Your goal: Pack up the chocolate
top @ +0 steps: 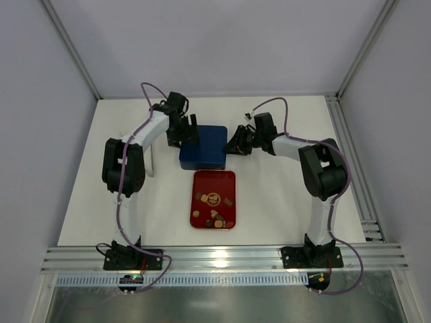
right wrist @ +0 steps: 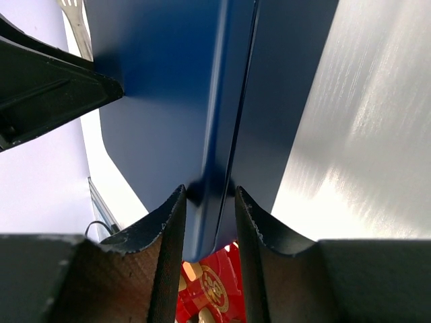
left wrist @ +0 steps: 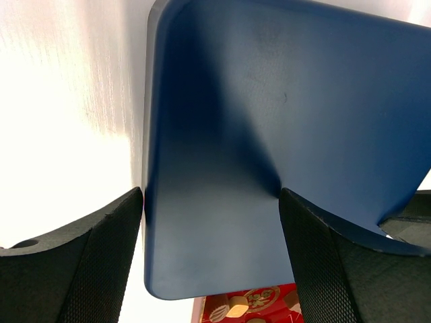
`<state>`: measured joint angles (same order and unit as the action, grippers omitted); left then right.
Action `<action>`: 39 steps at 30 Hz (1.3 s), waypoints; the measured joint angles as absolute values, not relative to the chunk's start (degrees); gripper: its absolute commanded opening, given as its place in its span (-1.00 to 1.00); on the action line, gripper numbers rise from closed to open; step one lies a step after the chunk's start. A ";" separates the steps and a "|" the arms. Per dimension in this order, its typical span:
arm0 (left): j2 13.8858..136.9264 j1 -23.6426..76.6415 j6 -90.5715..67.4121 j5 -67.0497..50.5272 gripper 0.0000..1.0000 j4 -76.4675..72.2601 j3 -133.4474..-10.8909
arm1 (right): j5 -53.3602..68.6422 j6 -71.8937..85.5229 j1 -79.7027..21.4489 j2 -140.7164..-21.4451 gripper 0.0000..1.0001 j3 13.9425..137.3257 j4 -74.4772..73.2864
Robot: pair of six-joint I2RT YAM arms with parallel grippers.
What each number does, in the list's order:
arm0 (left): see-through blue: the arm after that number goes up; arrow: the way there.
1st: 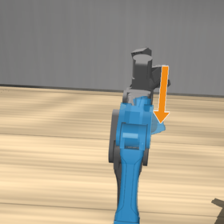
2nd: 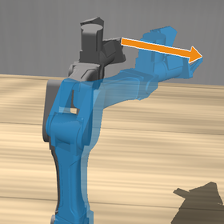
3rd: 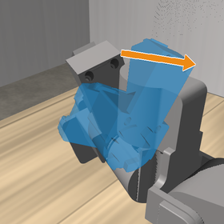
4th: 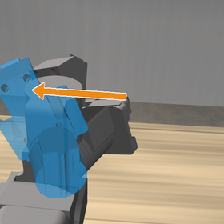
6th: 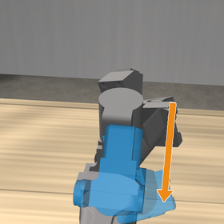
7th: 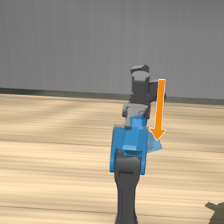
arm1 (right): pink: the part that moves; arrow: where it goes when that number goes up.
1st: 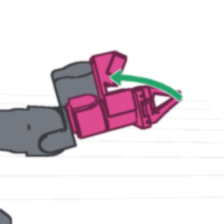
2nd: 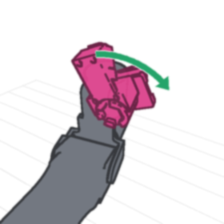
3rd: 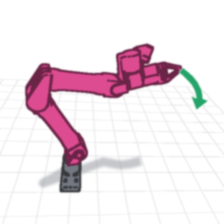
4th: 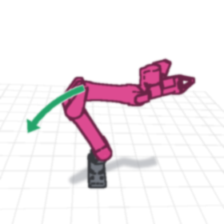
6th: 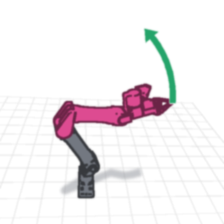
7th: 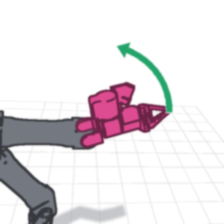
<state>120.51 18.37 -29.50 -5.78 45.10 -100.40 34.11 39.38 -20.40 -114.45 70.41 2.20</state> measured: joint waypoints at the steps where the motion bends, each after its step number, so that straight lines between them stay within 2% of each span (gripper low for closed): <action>1: 120.51 18.37 -29.58 -5.80 0.59 45.01 -100.31 | 33.93 39.38 -20.43 -114.32 -0.31 70.04 2.66; 19: 119.22 18.52 -30.70 -5.58 0.55 41.78 -97.06 | 30.22 39.38 -21.69 -112.71 -0.43 68.40 2.98; 21: 118.83 18.52 -30.89 -5.61 0.54 41.06 -96.18 | 30.15 39.40 -21.69 -112.57 -0.36 68.34 2.98; 26: 117.86 18.48 -31.09 -5.61 0.53 39.16 -94.32 | 29.26 39.27 -22.06 -112.51 0.02 68.58 1.87; 29: 117.75 18.46 -31.05 -5.63 0.58 39.00 -94.28 | 28.86 38.85 -22.22 -113.16 0.12 70.41 -1.06; 39: 119.81 18.15 -27.77 -5.67 0.73 43.33 -99.29 | 29.12 37.87 -20.71 -120.03 0.21 82.15 -7.16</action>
<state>119.81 18.15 -27.77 -5.67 43.33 -99.29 29.12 37.87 -20.71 -120.03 82.15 -7.16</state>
